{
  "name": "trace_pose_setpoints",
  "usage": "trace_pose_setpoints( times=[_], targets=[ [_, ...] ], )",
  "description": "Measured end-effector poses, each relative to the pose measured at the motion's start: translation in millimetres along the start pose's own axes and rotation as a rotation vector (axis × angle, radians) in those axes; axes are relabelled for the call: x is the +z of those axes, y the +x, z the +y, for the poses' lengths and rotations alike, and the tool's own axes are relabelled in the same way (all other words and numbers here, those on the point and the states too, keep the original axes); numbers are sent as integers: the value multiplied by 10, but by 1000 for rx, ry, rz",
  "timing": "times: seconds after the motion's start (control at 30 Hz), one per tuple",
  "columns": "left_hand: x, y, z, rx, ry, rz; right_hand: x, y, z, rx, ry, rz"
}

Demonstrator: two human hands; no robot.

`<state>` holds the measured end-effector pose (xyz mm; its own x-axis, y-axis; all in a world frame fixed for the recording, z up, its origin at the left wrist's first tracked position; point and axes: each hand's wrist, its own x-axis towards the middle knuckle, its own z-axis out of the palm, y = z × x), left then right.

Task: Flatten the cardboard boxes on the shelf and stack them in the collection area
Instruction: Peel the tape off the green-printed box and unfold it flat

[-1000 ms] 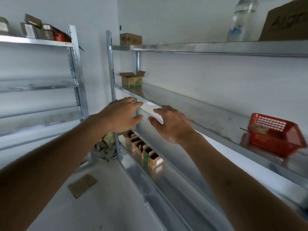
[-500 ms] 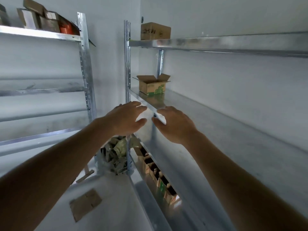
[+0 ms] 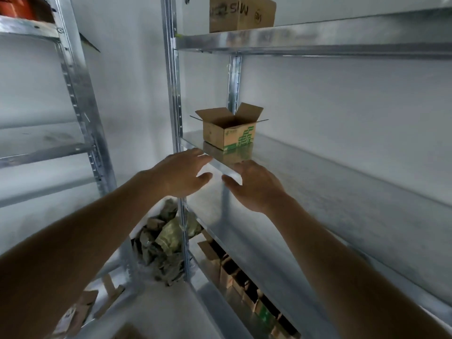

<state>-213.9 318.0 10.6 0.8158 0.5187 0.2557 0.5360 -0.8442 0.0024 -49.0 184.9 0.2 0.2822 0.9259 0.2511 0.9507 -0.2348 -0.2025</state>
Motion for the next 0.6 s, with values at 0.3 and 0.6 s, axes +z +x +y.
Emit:
trace_pose_setpoints(
  times=[0.3,0.6],
  targets=[
    [498,1214,-1016,135,-144,56,467,1582,112,138,25,15],
    [1004,2193,-1877,57,-183,-63,1018,2818,273,240,110,93]
  ],
)
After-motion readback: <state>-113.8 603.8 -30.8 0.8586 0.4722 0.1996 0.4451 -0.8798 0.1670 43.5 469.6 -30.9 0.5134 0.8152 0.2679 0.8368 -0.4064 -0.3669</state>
